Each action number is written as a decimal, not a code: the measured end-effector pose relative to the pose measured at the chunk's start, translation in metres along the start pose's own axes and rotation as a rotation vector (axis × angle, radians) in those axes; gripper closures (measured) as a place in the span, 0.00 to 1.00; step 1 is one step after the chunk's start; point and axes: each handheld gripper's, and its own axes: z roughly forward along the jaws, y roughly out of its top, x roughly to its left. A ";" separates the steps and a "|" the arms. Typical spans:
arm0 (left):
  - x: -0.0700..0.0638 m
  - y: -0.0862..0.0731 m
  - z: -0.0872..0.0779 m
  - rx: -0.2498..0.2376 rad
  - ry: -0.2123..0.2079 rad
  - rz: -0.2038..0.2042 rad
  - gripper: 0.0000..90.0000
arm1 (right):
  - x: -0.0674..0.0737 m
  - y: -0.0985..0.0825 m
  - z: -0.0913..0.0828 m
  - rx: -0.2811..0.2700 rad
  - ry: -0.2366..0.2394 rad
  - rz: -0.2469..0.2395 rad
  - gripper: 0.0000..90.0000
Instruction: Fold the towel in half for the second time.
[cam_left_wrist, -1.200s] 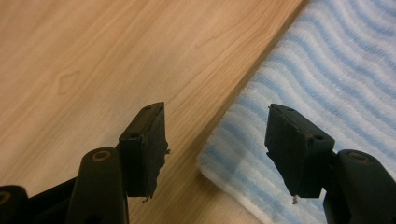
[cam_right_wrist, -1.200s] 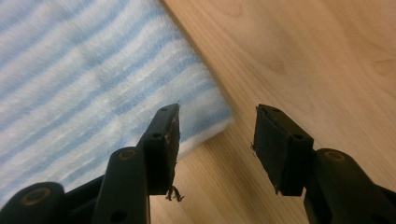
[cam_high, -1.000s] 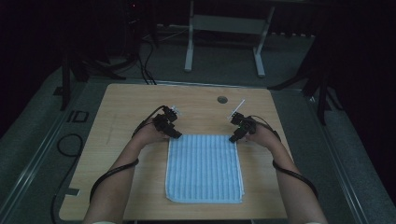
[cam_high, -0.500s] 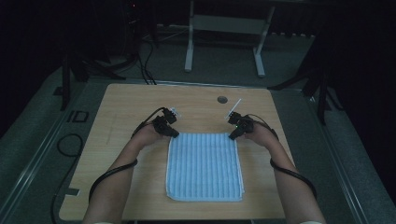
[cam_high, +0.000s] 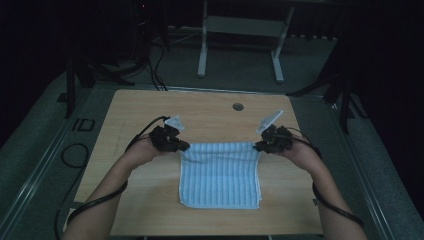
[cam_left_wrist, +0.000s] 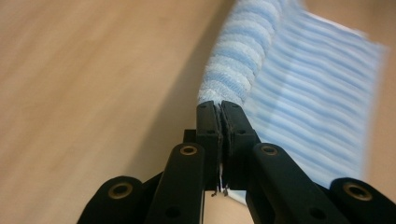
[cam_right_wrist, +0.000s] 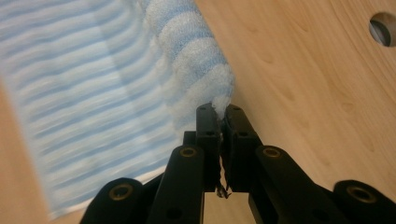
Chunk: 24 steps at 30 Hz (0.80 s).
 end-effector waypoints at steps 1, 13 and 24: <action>-0.008 -0.003 -0.003 -0.010 -0.019 0.009 0.96 | 0.010 -0.004 -0.004 -0.011 -0.008 -0.016 0.95; -0.087 -0.045 0.006 0.013 -0.092 0.076 0.96 | 0.094 -0.061 0.000 -0.006 0.062 -0.066 0.95; -0.097 -0.045 0.006 0.041 -0.103 0.084 0.64 | 0.112 -0.081 0.005 -0.006 0.117 -0.024 0.71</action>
